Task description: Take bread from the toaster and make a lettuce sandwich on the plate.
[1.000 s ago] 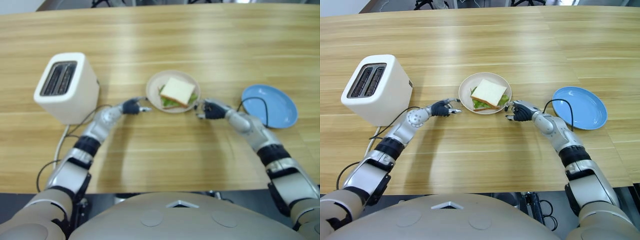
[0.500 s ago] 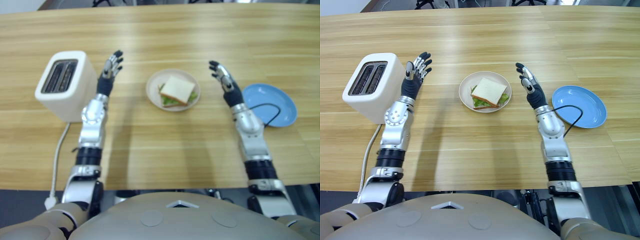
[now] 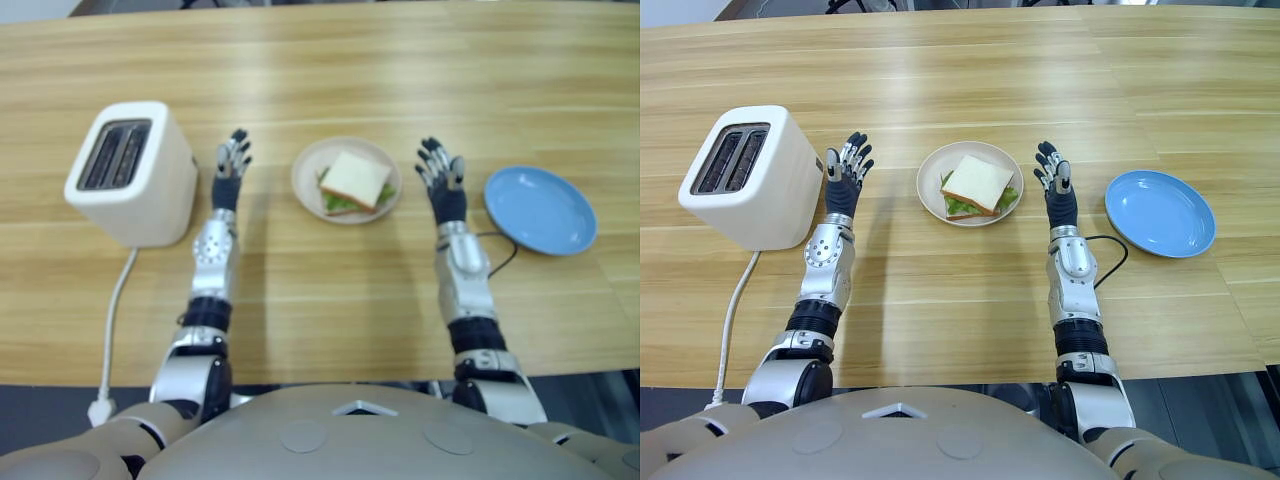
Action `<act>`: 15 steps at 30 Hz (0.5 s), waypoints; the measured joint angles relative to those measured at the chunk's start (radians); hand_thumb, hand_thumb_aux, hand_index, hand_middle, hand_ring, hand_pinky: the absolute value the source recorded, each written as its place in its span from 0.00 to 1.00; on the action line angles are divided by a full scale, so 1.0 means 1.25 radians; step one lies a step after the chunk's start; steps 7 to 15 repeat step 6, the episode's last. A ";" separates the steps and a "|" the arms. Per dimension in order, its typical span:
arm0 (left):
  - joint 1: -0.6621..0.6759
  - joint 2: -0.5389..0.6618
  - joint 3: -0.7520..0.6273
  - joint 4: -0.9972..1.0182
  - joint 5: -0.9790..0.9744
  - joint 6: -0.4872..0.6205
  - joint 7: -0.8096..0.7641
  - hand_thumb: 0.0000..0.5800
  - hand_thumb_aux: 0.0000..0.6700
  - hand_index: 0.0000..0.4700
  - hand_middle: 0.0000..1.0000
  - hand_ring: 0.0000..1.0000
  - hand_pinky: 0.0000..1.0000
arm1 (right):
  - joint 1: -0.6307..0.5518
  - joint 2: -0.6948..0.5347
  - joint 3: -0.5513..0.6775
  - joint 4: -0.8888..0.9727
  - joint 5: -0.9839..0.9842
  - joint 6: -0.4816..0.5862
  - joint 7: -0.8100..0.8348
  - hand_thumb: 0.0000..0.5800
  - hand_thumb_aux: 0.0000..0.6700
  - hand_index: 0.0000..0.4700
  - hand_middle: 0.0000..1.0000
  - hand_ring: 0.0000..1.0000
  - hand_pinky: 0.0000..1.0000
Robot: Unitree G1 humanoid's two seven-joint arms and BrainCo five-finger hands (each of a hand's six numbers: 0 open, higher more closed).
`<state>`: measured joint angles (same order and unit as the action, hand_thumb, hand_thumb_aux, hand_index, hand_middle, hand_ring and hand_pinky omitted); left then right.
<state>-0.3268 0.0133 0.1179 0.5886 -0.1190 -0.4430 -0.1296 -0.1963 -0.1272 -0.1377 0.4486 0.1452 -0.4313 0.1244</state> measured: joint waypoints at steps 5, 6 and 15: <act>-0.003 0.002 0.000 0.021 0.000 -0.012 0.001 0.00 0.00 0.00 0.00 0.00 0.00 | -0.002 -0.004 -0.015 0.012 -0.011 -0.016 -0.008 0.00 0.00 0.00 0.00 0.00 0.00; -0.004 0.002 0.000 0.024 0.000 -0.014 0.001 0.00 0.00 0.00 0.00 0.00 0.00 | -0.002 -0.005 -0.016 0.012 -0.011 -0.018 -0.009 0.00 0.00 0.00 0.00 0.00 0.00; -0.004 0.002 0.000 0.024 0.000 -0.014 0.001 0.00 0.00 0.00 0.00 0.00 0.00 | -0.002 -0.005 -0.016 0.012 -0.011 -0.018 -0.009 0.00 0.00 0.00 0.00 0.00 0.00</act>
